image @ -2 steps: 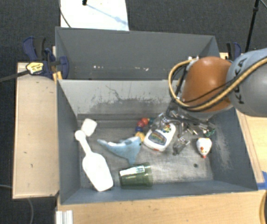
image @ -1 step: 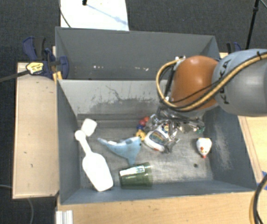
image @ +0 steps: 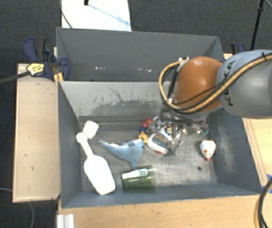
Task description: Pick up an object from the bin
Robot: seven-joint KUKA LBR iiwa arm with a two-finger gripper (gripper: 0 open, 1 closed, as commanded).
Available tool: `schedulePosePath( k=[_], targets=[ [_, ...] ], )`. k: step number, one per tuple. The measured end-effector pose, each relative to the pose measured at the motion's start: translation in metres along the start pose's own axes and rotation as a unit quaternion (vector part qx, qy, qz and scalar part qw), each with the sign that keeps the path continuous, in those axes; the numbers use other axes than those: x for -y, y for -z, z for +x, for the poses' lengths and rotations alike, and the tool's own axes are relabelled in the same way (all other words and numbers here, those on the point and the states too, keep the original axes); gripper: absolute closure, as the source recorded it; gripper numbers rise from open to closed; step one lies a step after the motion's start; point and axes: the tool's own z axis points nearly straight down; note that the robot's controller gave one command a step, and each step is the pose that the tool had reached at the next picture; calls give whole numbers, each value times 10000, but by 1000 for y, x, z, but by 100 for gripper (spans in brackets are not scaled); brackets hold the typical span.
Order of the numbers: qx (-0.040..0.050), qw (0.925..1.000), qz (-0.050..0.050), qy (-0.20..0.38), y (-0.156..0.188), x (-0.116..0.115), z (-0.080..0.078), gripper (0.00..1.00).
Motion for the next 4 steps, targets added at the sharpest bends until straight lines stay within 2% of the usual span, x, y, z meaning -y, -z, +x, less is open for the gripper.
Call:
schedulePosePath(
  k=[1,3,4],
  targets=[
    [1,10000,-6,1,2,-1,1,100],
    [75,10000,3,-9,34,-2,0,100],
    [85,10000,10,-10,43,-2,-1,100]
  ],
)
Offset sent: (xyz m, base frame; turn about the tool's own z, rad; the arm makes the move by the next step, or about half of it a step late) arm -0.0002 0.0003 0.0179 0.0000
